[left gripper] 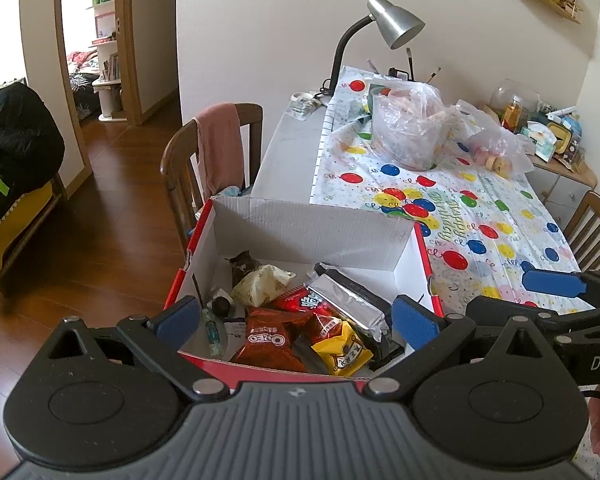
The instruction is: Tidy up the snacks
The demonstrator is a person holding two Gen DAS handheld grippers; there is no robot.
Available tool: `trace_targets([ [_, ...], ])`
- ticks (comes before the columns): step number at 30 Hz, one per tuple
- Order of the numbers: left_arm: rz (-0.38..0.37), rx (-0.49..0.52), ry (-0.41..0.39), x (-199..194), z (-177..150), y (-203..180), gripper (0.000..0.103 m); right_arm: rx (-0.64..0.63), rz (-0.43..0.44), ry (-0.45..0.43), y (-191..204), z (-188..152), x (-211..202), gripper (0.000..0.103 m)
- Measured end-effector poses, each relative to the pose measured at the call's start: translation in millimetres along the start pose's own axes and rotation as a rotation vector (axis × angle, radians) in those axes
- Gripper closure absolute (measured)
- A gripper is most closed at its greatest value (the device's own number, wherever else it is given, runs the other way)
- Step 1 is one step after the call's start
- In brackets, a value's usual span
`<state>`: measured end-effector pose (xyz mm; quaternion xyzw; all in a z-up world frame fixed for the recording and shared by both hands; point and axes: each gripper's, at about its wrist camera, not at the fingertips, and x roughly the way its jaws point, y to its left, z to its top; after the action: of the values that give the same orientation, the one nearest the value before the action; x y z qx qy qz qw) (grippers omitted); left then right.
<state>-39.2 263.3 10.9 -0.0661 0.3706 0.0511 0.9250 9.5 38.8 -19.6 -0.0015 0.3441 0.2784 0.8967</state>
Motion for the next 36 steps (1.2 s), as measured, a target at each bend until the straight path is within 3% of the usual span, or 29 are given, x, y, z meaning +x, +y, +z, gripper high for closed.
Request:
trace_targets([
  [36,-0.036,0.007,0.012,-4.6,-6.9,-7.7,0.000,0.059,-0.073,0.009,-5.6,-8.7,-7.0,0.000],
])
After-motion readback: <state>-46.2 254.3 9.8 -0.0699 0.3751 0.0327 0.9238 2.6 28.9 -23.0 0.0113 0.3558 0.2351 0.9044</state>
